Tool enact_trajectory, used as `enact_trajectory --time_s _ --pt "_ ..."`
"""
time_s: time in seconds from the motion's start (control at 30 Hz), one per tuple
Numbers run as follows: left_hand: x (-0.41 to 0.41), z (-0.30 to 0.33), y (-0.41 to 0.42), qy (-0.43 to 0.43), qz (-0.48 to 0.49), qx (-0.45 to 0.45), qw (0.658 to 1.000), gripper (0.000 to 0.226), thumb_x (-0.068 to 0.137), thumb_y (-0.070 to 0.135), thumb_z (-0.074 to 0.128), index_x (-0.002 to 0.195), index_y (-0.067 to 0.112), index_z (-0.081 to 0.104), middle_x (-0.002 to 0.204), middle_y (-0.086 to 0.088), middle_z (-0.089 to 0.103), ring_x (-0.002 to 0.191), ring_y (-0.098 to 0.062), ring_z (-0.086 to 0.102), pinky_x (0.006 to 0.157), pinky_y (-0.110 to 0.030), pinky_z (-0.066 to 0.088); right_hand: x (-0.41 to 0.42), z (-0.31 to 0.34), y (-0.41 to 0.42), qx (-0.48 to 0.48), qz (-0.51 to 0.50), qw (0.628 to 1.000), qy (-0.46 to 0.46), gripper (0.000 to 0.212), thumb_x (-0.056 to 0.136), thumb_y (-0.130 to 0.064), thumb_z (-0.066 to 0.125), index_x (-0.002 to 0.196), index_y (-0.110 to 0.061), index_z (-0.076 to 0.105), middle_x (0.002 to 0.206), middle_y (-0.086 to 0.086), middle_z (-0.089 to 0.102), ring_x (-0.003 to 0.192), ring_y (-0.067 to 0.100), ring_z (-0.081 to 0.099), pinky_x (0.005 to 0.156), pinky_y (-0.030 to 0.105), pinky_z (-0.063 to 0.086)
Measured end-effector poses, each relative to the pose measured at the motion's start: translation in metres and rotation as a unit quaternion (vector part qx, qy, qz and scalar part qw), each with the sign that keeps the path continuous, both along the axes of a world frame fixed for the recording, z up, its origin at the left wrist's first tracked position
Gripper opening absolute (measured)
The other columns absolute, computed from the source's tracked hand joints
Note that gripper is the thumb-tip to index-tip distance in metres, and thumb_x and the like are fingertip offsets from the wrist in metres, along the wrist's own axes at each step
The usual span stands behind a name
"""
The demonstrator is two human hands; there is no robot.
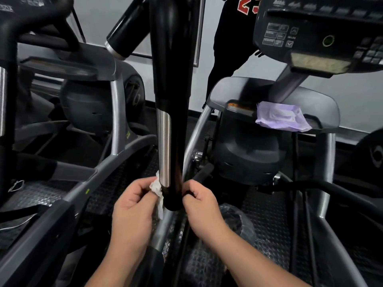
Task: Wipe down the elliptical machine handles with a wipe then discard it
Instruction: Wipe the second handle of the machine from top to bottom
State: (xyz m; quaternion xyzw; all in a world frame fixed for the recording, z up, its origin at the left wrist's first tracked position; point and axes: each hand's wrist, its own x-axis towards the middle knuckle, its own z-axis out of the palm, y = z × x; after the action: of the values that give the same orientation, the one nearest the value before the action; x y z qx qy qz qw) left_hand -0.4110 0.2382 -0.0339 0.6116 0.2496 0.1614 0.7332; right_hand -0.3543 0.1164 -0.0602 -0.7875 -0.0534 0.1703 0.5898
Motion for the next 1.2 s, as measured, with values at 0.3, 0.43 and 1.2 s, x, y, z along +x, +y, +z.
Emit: enact_trajectory --time_s 0.3,0.43,1.2 --pt "0.004 0.001 0.003 0.017 -0.010 0.008 1.000 0.022 0.088 0.000 0.063 0.087 0.018 0.076 0.080 -0.015 0.074 0.072 -0.015 0.062 0.068 -0.029 0.050 0.004 -0.001 -0.006 -0.006 0.008 1.000 0.007 0.028 0.082 0.002 0.049 0.084 -0.016 0.070 0.090 0.006 0.071 0.091 0.027 0.066 0.079 0.040 0.055" --pt "0.007 -0.026 0.003 0.108 -0.050 0.064 0.991 0.025 0.092 0.008 0.061 0.078 0.024 0.075 0.063 -0.008 0.066 0.063 -0.021 0.053 0.060 -0.033 0.042 0.004 -0.003 -0.009 0.008 0.003 1.000 0.022 0.035 0.082 0.001 0.050 0.084 -0.023 0.074 0.088 0.007 0.075 0.090 0.033 0.067 0.082 0.047 0.056" --pt "0.012 -0.063 -0.029 0.173 0.041 -0.101 0.979 0.021 0.084 -0.014 0.064 0.101 -0.002 0.065 0.093 -0.032 0.070 0.076 -0.031 0.067 0.070 -0.041 0.059 -0.010 -0.053 -0.006 0.105 -0.114 0.948 0.279 0.008 0.092 -0.006 0.059 0.092 -0.013 0.063 0.081 0.005 0.071 0.073 0.016 0.065 0.062 0.029 0.051"
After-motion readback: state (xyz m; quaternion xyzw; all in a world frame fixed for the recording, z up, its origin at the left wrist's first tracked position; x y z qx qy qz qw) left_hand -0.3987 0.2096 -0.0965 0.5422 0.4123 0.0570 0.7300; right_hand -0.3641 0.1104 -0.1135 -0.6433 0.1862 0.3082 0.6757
